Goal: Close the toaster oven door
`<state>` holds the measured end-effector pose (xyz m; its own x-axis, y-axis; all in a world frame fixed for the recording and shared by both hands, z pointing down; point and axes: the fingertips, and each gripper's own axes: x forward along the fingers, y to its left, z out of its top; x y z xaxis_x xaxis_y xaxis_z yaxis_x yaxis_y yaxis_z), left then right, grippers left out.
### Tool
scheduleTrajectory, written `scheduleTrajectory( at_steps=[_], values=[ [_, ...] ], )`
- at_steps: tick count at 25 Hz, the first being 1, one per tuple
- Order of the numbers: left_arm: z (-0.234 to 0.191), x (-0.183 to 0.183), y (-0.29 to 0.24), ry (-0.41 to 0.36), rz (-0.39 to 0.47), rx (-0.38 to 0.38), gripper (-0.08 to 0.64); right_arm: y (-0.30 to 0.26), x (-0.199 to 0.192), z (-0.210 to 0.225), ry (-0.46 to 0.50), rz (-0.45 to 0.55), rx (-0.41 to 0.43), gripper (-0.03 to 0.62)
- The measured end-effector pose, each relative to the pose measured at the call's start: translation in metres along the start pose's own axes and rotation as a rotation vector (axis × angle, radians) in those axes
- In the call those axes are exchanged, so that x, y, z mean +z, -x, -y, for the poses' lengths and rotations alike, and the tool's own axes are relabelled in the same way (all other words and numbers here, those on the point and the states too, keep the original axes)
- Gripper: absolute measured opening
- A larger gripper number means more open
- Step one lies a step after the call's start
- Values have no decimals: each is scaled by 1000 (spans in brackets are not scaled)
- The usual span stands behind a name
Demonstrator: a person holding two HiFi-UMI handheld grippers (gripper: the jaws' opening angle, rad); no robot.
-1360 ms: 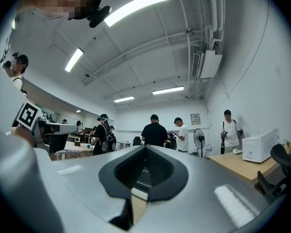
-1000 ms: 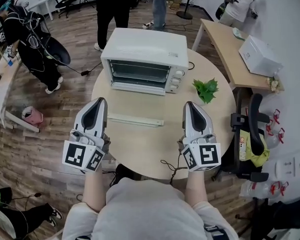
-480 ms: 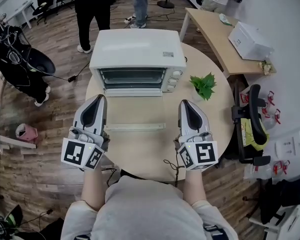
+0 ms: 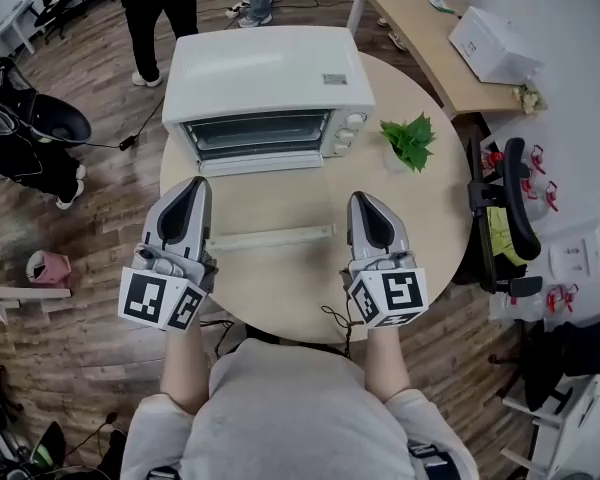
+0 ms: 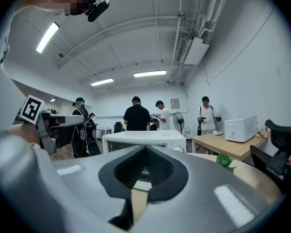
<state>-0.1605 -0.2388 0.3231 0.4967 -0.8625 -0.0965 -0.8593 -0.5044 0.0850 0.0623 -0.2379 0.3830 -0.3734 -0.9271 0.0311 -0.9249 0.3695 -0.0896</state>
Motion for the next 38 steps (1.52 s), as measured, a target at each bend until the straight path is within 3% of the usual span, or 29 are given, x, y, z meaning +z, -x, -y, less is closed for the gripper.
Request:
scheduleTrajectory(
  at_steps=[11,27,38],
  values=[
    [-5,-33,-1,49,-59,-34,2,3,-94,0,-83,-224,-39,12],
    [-11,-58,6,70,-117,-22,2,24,-234,-3,-177,-555,-45,33],
    [-17,-60,13,59,-136,-2,2,19,-283,10,-296,-636,-127,109]
  ],
)
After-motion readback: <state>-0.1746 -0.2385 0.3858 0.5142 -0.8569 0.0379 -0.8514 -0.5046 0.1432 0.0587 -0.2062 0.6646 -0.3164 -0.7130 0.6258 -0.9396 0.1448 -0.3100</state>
